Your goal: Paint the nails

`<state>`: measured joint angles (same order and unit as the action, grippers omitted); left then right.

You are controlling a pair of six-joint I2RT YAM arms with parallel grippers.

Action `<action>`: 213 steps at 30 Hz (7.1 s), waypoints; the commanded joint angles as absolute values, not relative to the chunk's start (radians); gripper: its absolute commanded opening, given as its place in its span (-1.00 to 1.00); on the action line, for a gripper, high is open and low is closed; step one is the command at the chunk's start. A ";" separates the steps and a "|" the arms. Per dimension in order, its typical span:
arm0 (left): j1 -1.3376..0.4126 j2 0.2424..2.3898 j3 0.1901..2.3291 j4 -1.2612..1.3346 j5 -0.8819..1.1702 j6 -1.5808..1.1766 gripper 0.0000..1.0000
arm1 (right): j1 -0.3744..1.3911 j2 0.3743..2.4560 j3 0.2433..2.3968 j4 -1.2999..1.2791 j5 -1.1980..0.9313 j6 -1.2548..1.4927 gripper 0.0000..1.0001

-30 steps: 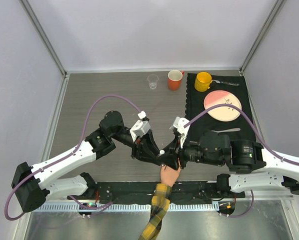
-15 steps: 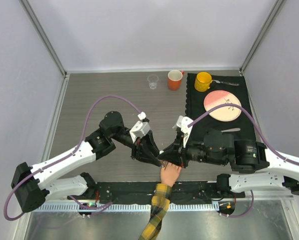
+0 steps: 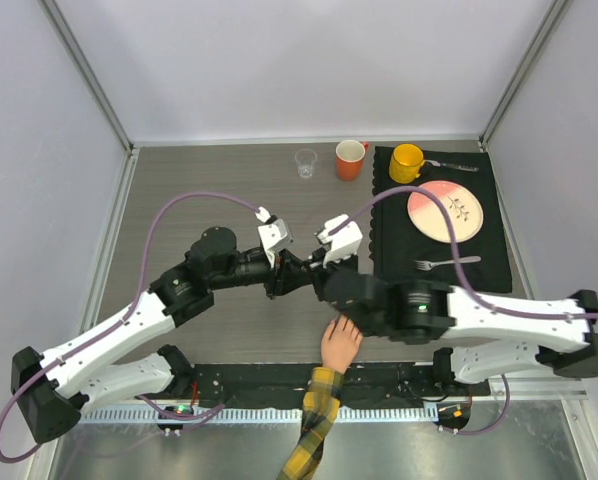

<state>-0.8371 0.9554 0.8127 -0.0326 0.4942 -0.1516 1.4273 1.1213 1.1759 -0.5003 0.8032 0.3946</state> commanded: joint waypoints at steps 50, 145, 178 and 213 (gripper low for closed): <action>-0.864 1.069 0.819 0.557 1.293 -0.488 -0.99 | 1.477 0.845 1.218 -0.425 0.178 0.218 -0.08; -0.770 0.951 0.873 0.011 0.164 -0.075 -1.00 | 1.442 1.369 1.383 -0.759 1.239 0.578 -0.98; -0.773 1.046 0.900 0.180 1.135 -0.212 -1.00 | 1.414 0.907 1.233 -0.503 0.331 0.285 0.28; -0.775 1.012 0.948 -0.036 0.756 -0.071 -1.00 | 1.401 0.979 1.241 -0.570 0.683 0.248 -0.98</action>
